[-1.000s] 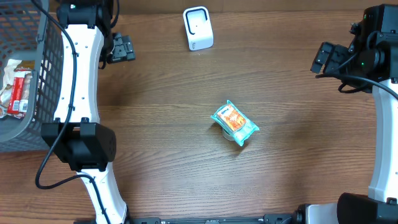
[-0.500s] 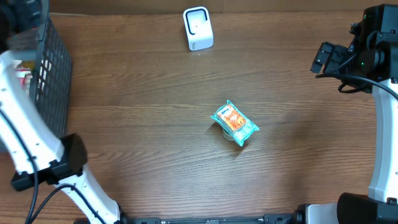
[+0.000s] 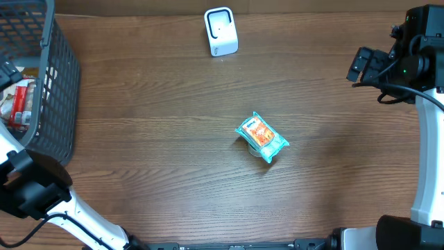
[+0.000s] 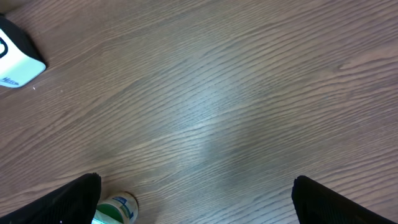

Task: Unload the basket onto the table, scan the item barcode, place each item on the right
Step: 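Reach the left gripper into the basket and grasp the red-striped bread bag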

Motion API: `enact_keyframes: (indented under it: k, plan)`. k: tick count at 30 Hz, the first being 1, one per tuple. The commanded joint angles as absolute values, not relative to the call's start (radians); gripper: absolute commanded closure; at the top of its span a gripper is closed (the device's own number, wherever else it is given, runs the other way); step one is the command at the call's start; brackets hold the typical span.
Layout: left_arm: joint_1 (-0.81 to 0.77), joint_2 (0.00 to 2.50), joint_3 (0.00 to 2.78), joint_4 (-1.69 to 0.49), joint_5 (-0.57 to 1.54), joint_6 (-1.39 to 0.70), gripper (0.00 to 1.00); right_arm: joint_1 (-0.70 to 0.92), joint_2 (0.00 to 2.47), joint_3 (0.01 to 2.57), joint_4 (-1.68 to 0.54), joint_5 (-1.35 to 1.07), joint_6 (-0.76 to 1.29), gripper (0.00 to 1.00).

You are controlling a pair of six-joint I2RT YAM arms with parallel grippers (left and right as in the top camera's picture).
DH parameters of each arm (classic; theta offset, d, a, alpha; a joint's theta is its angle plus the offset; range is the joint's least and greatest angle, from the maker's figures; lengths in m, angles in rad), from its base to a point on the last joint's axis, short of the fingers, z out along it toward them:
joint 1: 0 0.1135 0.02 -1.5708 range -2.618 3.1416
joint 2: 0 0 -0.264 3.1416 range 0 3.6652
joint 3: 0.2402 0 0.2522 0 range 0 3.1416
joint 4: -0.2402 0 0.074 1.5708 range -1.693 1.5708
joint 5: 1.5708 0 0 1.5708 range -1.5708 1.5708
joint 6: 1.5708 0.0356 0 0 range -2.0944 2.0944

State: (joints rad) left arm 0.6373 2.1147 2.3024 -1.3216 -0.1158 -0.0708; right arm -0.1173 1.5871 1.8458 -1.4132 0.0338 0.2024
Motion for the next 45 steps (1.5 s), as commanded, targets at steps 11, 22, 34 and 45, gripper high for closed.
enact_keyframes:
  k: [11,22,34,45]
  plan:
    - [0.635,2.109,1.937,-0.907,-0.094,0.123,0.0,-0.118,1.585,1.864,-1.408,0.044,0.206,0.0]
    - [0.636,2.16,1.789,-0.686,-0.046,0.264,0.0,-0.118,1.585,1.864,-1.408,0.044,0.206,0.0]
    - [0.701,2.288,1.788,-0.712,0.056,0.337,0.0,-0.118,1.585,1.864,-1.408,0.043,0.205,0.0]
    - [0.712,2.328,1.789,-0.774,0.211,0.333,0.38,-0.118,1.585,1.864,-1.408,0.044,0.205,0.0]
